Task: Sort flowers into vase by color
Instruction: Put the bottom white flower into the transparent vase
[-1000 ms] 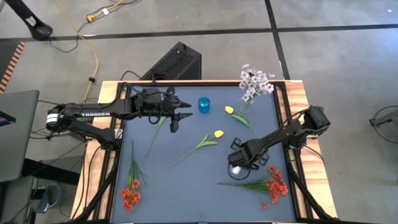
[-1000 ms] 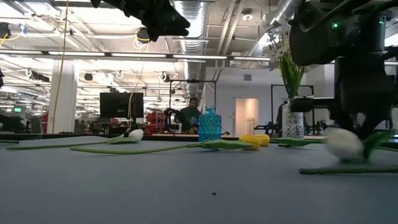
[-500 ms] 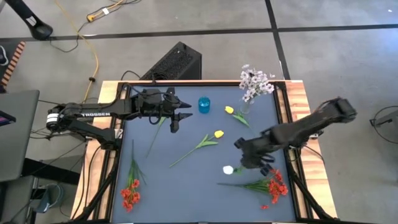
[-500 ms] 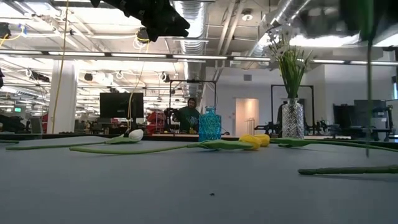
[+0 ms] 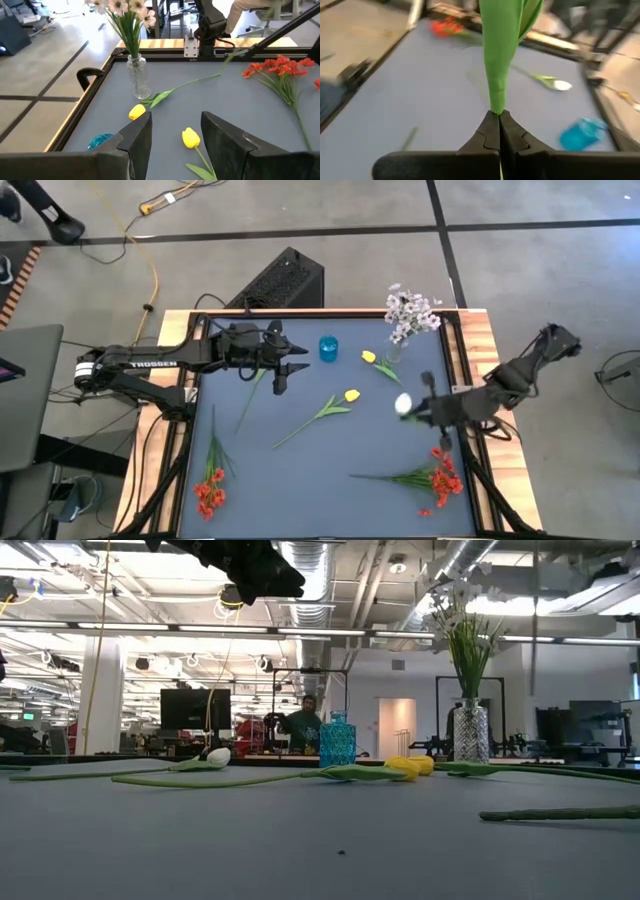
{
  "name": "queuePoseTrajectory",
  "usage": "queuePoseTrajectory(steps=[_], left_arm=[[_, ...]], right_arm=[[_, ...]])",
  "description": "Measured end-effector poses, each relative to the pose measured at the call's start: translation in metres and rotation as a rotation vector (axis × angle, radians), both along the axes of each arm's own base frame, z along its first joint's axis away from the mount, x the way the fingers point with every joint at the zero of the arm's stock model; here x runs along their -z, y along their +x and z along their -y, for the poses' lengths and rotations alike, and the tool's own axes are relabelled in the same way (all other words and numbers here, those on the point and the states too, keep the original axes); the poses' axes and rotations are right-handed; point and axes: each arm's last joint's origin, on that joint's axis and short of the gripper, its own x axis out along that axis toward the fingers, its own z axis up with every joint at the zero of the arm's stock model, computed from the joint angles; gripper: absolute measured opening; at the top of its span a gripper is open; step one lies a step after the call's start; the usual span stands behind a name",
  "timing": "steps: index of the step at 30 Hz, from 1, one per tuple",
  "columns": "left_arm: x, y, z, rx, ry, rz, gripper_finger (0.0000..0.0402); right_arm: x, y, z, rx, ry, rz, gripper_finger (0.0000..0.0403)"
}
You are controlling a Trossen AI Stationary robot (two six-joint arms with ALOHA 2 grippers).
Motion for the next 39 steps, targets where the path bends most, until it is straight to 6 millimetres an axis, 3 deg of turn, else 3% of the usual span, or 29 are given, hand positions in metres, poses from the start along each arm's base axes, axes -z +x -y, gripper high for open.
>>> queuePoseTrajectory(steps=[6,12,15,20,28,35,39], left_arm=[[0.005,0.001,0.006,0.032,0.014,-0.017,0.016],[0.025,0.0,0.008,0.06,0.084,0.009,0.016],[0.035,-0.002,0.005,0.049,0.094,0.023,0.016],[0.043,-0.005,-0.003,0.014,0.09,0.026,0.016],[0.038,-0.006,-0.011,-0.009,0.091,0.094,0.016],[0.035,-0.006,-0.016,0.005,0.088,0.131,0.016],[0.031,-0.007,-0.019,-0.012,0.093,0.167,0.016]], right_arm=[[0.024,-0.021,0.003,0.214,0.045,0.1,0.0014],[0.047,-0.04,0.013,0.595,0.066,0.354,0.0014],[0.051,-0.047,0.016,0.718,0.056,0.472,0.0014],[0.053,-0.049,0.028,0.799,0.054,0.498,0.0014],[0.05,-0.047,0.05,0.997,0.037,0.524,0.0014],[0.043,-0.038,0.051,0.853,0.051,0.403,0.0014],[0.029,-0.032,0.053,0.65,0.093,0.397,0.0014]])
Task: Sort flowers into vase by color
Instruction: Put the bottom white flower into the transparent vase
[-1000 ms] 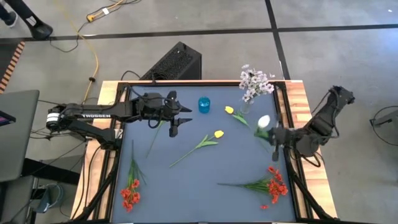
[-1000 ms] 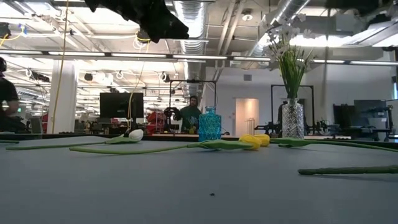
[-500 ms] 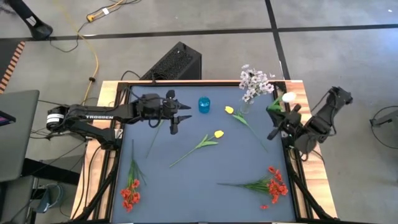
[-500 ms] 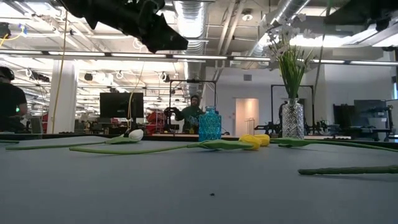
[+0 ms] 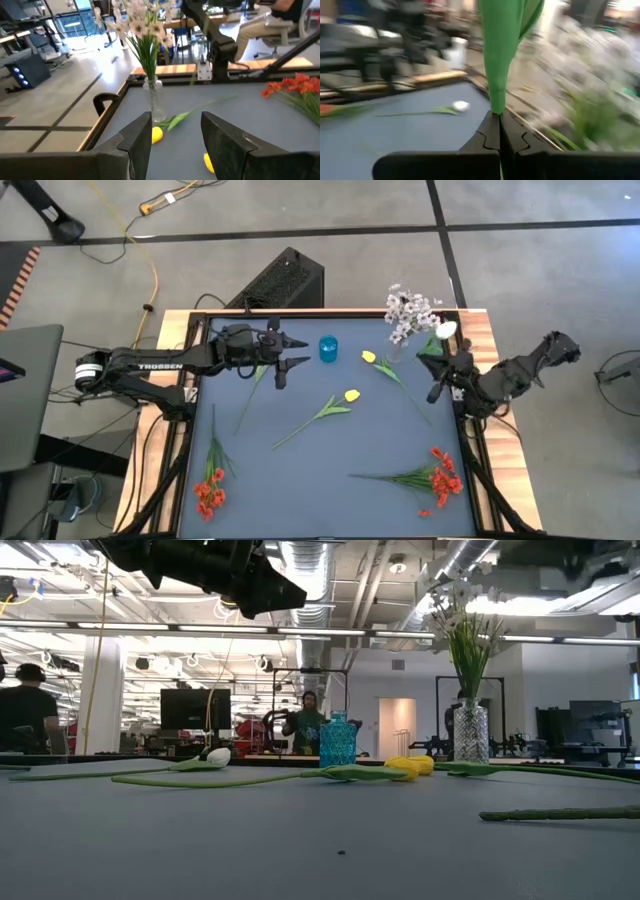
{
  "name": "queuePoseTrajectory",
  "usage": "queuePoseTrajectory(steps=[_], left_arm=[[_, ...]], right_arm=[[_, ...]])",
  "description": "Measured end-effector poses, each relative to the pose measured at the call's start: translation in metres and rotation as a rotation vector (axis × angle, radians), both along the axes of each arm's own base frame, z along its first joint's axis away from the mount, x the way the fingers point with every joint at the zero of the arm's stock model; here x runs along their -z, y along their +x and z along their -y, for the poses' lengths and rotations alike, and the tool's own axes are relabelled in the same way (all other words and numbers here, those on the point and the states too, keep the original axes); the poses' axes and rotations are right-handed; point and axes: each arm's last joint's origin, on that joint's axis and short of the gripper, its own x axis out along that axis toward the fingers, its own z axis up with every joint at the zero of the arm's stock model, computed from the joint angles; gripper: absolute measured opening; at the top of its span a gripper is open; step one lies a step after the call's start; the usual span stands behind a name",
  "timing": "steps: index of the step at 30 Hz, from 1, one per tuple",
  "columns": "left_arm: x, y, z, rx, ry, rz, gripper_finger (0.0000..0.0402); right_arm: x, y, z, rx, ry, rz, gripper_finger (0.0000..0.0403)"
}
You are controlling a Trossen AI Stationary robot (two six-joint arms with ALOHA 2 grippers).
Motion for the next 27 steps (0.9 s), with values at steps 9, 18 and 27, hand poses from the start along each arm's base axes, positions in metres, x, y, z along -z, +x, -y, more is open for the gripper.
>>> queuePoseTrajectory(steps=[9,18,27], left_arm=[[-0.001,0.0,-0.001,0.011,-0.027,0.013,0.016],[0.0,0.0,-0.001,0.01,-0.031,0.002,0.016],[0.0,0.0,-0.001,0.009,-0.032,0.002,0.016]], right_arm=[[-0.018,-0.029,0.025,-0.16,-0.014,0.197,0.0014],[0.012,-0.057,0.038,-0.044,0.069,0.215,0.0014],[0.022,-0.07,0.045,0.176,0.05,0.251,0.0014]])
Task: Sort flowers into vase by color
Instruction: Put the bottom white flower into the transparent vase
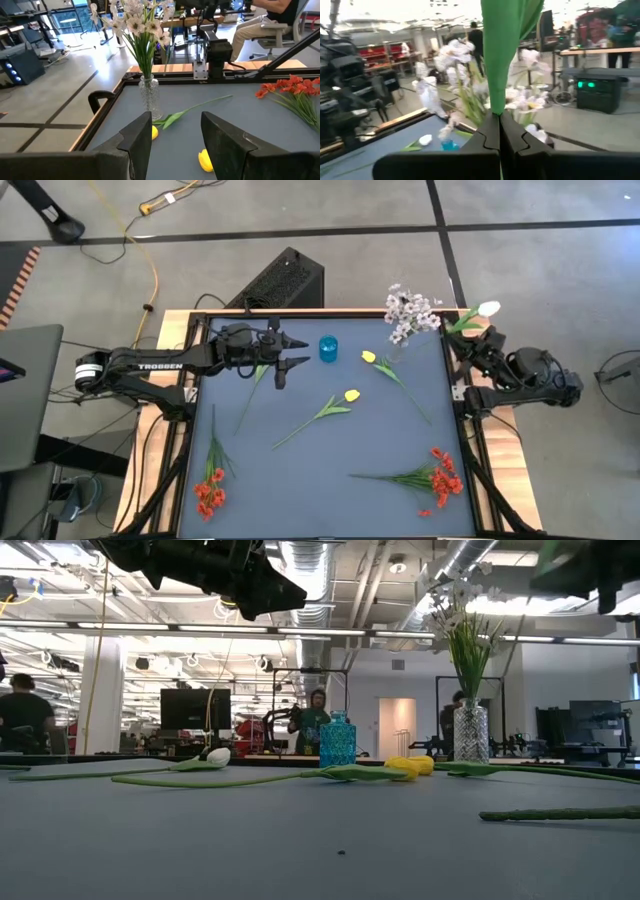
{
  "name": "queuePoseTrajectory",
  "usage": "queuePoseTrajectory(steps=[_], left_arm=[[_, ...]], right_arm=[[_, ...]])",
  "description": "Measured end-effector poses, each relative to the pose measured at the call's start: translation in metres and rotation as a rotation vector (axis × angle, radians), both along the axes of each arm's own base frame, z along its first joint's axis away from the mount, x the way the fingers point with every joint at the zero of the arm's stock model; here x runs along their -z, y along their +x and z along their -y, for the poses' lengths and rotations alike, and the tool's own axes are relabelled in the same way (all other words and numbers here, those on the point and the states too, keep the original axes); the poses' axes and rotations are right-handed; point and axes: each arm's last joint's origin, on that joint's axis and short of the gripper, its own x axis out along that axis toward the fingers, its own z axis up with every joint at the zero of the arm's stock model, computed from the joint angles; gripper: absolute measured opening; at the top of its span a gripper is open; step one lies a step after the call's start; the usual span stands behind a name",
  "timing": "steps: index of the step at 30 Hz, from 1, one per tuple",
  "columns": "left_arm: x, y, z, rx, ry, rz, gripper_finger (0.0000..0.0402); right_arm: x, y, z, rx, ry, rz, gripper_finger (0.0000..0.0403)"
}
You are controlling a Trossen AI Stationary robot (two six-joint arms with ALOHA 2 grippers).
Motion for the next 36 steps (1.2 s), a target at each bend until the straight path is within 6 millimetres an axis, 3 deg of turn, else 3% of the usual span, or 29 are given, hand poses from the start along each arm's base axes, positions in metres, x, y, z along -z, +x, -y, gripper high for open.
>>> queuePoseTrajectory(steps=[11,18,36], left_arm=[[-0.001,0.0,0.0,-0.001,0.002,0.013,0.016],[-0.001,0.0,0.0,-0.001,-0.005,0.015,0.016],[-0.004,0.001,0.0,0.006,-0.001,0.044,0.016]], right_arm=[[-0.006,-0.002,0.004,0.15,-0.012,0.074,0.0014],[0.011,0.011,0.006,0.189,0.012,0.112,0.0014],[0.008,0.012,0.009,0.2,-0.026,0.168,0.0014]])
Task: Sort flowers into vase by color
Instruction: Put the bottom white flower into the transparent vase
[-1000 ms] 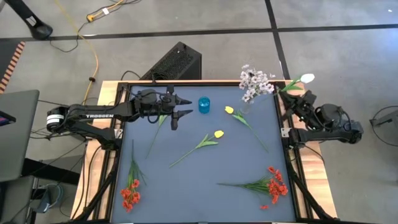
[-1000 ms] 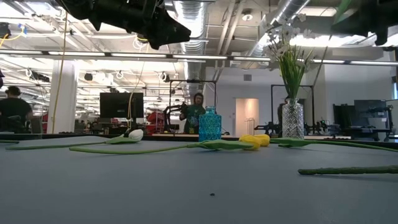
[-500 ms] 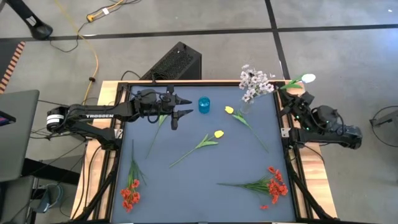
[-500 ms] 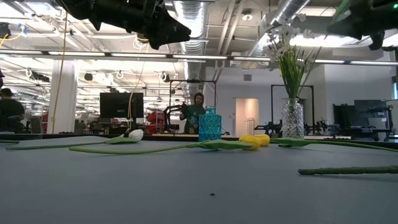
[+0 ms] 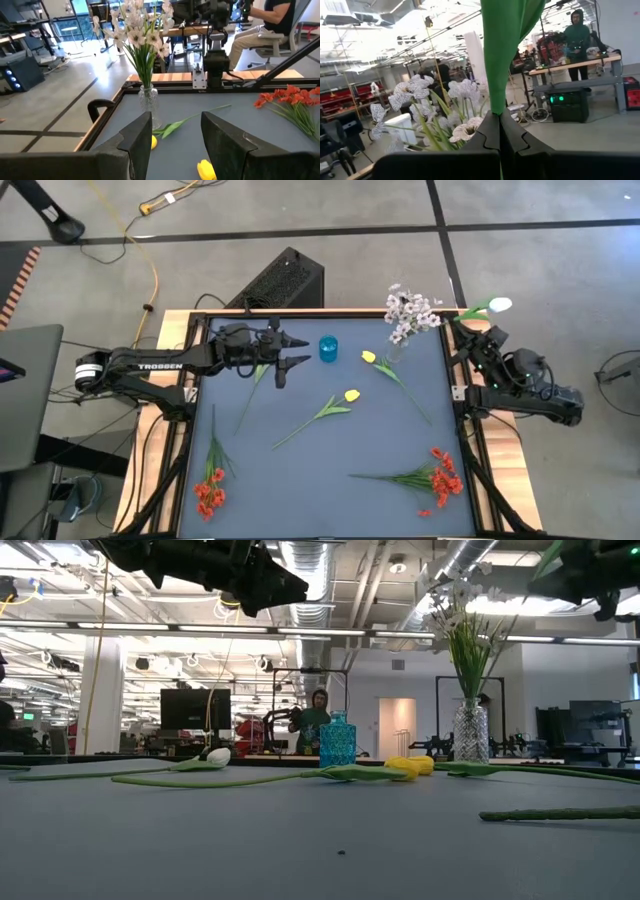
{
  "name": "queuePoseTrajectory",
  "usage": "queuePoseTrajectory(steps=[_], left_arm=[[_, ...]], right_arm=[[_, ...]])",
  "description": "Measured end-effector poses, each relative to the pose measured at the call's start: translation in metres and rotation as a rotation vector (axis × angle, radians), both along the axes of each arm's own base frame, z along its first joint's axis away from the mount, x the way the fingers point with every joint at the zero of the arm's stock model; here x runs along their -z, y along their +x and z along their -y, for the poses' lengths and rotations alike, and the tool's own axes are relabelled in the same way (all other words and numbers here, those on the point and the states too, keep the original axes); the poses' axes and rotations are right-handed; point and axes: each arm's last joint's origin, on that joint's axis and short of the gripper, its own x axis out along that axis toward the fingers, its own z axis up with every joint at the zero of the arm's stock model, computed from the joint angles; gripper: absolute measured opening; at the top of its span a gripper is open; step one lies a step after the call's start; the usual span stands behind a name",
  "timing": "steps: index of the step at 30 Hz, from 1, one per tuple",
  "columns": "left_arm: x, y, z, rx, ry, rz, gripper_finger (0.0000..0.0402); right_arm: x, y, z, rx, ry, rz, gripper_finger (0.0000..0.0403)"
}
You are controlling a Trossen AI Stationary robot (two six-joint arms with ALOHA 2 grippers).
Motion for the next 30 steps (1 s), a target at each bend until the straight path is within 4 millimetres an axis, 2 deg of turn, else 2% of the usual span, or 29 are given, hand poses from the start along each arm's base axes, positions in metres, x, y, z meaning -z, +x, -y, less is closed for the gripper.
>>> queuePoseTrajectory(steps=[7,13,20,30], left_arm=[[0.008,0.009,-0.002,0.009,-0.012,-0.003,0.016],[0.018,0.015,-0.004,0.025,-0.031,-0.028,0.016],[0.022,0.019,-0.007,0.019,-0.018,-0.031,0.016],[0.033,0.024,-0.013,0.005,-0.027,-0.057,0.016]], right_arm=[[0.016,0.009,0.003,0.016,0.016,-0.01,0.0014],[0.013,0.007,0.004,0.011,0.001,0.02,0.0014],[-0.001,0.0,0.001,-0.022,-0.021,0.047,0.0014],[0.009,0.003,0.002,-0.039,0.04,-0.032,0.0014]])
